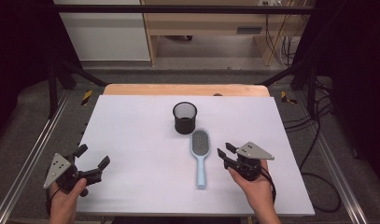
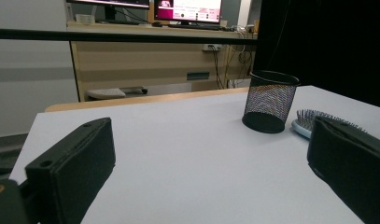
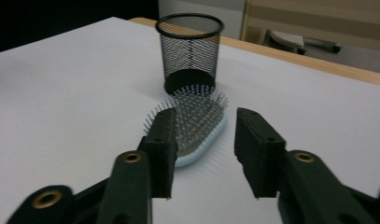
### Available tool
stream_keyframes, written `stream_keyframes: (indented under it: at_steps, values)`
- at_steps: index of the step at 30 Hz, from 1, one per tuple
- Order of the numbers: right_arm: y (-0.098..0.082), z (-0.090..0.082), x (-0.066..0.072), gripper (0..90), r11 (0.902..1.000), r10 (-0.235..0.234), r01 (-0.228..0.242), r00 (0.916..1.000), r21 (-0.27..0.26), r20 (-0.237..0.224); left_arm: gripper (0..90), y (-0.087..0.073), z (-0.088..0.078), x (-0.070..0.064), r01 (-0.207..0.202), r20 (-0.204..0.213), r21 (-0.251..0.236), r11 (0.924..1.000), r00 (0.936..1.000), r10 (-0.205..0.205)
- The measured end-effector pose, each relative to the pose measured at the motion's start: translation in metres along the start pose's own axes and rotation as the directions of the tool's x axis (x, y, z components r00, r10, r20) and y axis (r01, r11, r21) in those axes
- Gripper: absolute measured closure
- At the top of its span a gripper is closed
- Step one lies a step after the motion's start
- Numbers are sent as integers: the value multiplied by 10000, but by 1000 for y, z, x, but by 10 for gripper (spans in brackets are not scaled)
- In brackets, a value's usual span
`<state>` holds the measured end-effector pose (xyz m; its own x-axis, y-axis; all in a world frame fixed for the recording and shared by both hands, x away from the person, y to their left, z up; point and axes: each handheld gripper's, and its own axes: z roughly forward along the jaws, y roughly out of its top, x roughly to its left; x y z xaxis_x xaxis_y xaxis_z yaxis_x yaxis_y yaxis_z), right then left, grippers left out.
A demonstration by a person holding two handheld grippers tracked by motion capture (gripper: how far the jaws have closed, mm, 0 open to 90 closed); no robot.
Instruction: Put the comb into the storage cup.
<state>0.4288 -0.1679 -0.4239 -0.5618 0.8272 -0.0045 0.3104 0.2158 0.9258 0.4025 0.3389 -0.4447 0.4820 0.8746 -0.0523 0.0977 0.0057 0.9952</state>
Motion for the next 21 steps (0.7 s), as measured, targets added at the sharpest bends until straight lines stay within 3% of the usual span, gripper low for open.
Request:
stream_keyframes:
  at_steps: [3, 10, 21]
  values:
    - [5, 8, 16, 768, 9986, -494, 504, 9971, 162, -586, 10, 0, 0, 0, -51, -117, 11, 10000, 9999, 51]
    - [4, 25, 44, 875, 9938, -818, 915, 9864, 626, -1424, 10, 0, 0, 0, -56, -118, 91, 9999, 9999, 57]
    - [-1, 42, 63, 900, 9839, -821, 1089, 9796, 1418, -1832, 10, 0, 0, 0, -176, -96, 134, 9998, 9998, 177]
